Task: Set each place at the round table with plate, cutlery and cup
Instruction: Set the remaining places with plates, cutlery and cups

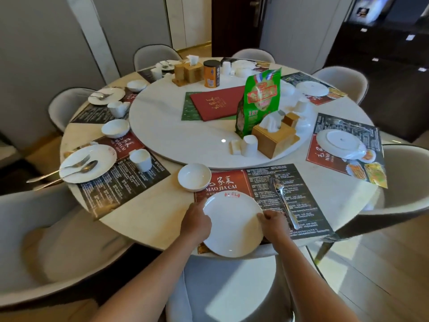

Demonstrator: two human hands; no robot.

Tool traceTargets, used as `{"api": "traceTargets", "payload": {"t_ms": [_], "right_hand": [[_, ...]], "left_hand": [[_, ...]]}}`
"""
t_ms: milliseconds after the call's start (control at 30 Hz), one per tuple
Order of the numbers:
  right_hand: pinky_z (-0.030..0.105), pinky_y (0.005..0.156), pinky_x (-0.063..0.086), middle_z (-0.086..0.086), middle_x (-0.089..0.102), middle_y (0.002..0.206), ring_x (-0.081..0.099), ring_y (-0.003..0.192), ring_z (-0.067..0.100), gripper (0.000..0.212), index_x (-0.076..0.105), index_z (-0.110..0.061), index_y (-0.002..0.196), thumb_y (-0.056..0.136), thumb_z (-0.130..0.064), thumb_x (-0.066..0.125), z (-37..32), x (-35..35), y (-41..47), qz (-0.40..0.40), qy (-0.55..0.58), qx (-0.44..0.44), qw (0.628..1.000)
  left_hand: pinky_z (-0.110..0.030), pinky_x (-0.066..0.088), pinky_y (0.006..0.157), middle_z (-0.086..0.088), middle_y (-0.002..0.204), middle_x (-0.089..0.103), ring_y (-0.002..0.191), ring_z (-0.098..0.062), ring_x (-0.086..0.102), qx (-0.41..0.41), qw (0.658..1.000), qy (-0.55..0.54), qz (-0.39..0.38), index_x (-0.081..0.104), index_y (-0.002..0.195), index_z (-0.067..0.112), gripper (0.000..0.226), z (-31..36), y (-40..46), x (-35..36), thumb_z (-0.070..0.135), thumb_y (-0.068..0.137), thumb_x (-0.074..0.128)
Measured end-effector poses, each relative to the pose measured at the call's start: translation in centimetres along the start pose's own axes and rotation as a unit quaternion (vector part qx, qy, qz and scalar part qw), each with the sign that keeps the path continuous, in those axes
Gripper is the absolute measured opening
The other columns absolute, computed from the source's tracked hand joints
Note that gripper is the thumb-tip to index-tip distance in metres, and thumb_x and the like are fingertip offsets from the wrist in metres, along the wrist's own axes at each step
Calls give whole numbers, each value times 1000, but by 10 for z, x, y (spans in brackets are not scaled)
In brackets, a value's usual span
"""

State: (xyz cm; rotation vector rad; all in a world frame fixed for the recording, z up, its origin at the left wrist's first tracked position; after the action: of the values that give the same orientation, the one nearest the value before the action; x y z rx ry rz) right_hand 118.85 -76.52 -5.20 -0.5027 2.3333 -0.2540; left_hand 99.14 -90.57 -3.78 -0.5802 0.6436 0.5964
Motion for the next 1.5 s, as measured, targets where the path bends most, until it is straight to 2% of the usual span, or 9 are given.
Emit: {"api": "traceTargets", "payload": {"t_ms": [200,400,500,667,933,1033,1133,1300,1500], "right_hand": [[33,58,32,2,51,55,47,62,24,41,47,-12,55,94,-16,59,0,2,-1,5,23,4,1000],[35,71,49,6,72,77,63,79,29,19,73,-12,82,87,-5,56,1,1,-7,-5,58,19,998],[36,77,53,-3,74,80,66,85,26,37,74,-22,85,78,5,51,0,-4,-15,11,78,15,997],[20,62,42,-19,71,76,62,82,17,55,71,-31,87,73,14,43,-5,-8,-29,20,81,-10,996],[31,73,48,-2,74,90,63,90,26,54,68,-34,90,71,11,44,-4,-6,-31,9,23,-19,1000],[31,72,44,3,73,97,62,94,29,52,70,-25,107,75,8,46,-6,-8,-32,7,-12,-32,999],[34,84,47,4,70,116,61,108,31,55,63,-28,128,82,-3,47,-6,-11,-34,22,-50,-30,998],[43,92,53,1,64,131,61,115,26,44,54,-30,140,97,-25,48,-10,-34,-41,89,-166,-81,979],[40,86,54,-5,61,135,59,115,22,36,55,-29,138,104,-29,43,-11,-70,-26,133,-234,-153,951]], "left_hand": [[-40,50,101,-3,133,58,119,-26,56,-71,995,-47,60,49,143,28,54,-16,-20,8,12,92,52],[-32,54,86,-1,125,63,101,-21,55,-104,987,-98,71,55,135,28,55,-17,-23,8,0,88,48],[-33,56,84,-1,127,63,101,-20,54,-114,985,-112,71,55,135,28,56,-15,-22,8,-2,88,48],[-34,56,87,-2,130,61,109,-21,56,-111,984,-119,69,54,137,27,57,-12,-22,7,-3,90,49],[-34,57,86,-2,129,61,102,-16,52,-93,987,-122,49,54,137,28,57,-15,-18,5,-4,90,49],[-38,59,89,-1,129,63,106,-20,57,-92,988,-114,44,53,137,31,56,-14,-18,5,1,89,51],[-40,56,90,-1,133,58,116,-26,58,-93,992,-39,73,45,144,32,54,-7,-24,6,17,93,54],[-40,48,97,1,138,52,125,-24,47,13,986,91,140,49,141,30,44,29,-42,10,33,97,55],[-38,47,94,2,125,68,115,-22,57,136,971,129,148,66,127,27,33,100,-51,36,40,100,53]]}}
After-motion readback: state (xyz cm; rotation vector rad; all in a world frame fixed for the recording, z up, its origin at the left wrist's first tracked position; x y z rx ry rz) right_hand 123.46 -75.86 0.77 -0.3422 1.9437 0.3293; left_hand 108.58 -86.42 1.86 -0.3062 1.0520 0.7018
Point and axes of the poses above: each hand's wrist, its own y-axis towards the middle knuckle, its own x-axis out of the palm, z = x × y, the point moved 4 cm from there along y, towards the middle knuckle
